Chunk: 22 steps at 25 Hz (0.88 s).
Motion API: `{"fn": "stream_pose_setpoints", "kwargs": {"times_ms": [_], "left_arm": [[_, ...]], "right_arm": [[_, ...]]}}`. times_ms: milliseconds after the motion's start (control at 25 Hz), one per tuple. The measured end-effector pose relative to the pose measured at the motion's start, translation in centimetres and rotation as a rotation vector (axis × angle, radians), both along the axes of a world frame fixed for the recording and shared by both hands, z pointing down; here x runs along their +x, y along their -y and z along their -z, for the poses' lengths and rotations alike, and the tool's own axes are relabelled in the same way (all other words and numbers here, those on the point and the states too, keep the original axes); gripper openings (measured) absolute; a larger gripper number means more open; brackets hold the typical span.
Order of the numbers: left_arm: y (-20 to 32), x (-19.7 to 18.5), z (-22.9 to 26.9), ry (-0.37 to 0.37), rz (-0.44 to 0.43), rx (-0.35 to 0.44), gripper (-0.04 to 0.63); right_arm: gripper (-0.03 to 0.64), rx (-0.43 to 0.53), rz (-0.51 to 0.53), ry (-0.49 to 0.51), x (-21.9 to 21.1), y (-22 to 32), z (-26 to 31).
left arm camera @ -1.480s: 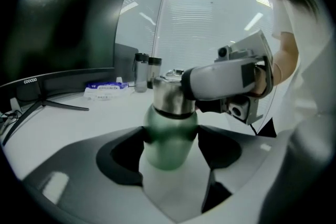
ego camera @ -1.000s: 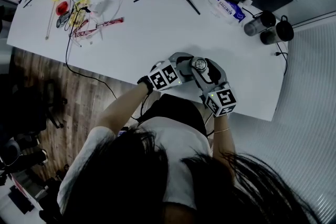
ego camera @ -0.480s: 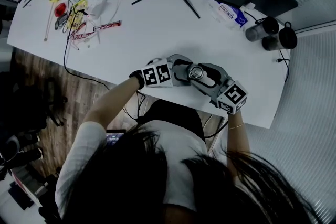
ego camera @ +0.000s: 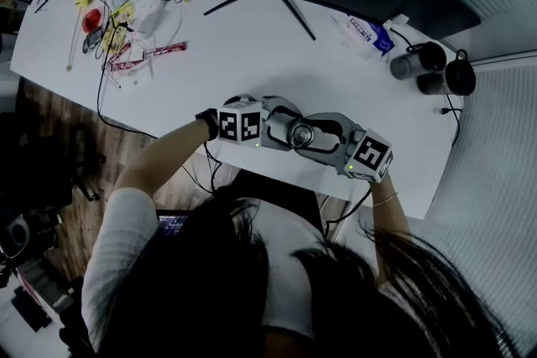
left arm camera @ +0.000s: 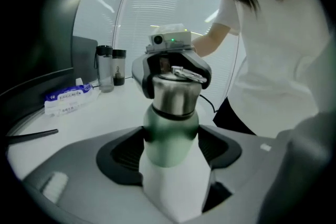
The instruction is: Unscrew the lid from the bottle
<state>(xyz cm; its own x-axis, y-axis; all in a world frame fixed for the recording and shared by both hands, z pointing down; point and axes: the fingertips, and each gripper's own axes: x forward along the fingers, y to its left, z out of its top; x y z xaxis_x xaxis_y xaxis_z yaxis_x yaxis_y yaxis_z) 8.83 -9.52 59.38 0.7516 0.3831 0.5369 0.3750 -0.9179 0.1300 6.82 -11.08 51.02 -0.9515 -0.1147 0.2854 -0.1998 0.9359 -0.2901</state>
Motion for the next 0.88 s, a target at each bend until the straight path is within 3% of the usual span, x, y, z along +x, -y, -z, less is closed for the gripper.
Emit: {"fn": "stream_pose_setpoints", "kwargs": {"times_ms": [200,360,600,880], "left_arm": [[0.0,0.1,-0.1,-0.003,-0.022,0.003,0.371],[0.1,0.1,-0.3,-0.003,-0.010,0.012,0.371],[0.0,0.0,-0.2,-0.007,0.049,0.011,0.371],[0.0,0.2,-0.2,-0.032,0.200,-0.003,0.370]], "right_arm": [[0.245,-0.019,0.053,-0.011,0.2,-0.2,-0.6],[0.245,-0.036,0.005,-0.007,0.1,-0.1,-0.7],[0.247,-0.045,-0.149,-0.007,0.3,-0.3,0.3],[0.247,-0.016,-0.472,0.035,1.3,-0.2,0.6]]}}
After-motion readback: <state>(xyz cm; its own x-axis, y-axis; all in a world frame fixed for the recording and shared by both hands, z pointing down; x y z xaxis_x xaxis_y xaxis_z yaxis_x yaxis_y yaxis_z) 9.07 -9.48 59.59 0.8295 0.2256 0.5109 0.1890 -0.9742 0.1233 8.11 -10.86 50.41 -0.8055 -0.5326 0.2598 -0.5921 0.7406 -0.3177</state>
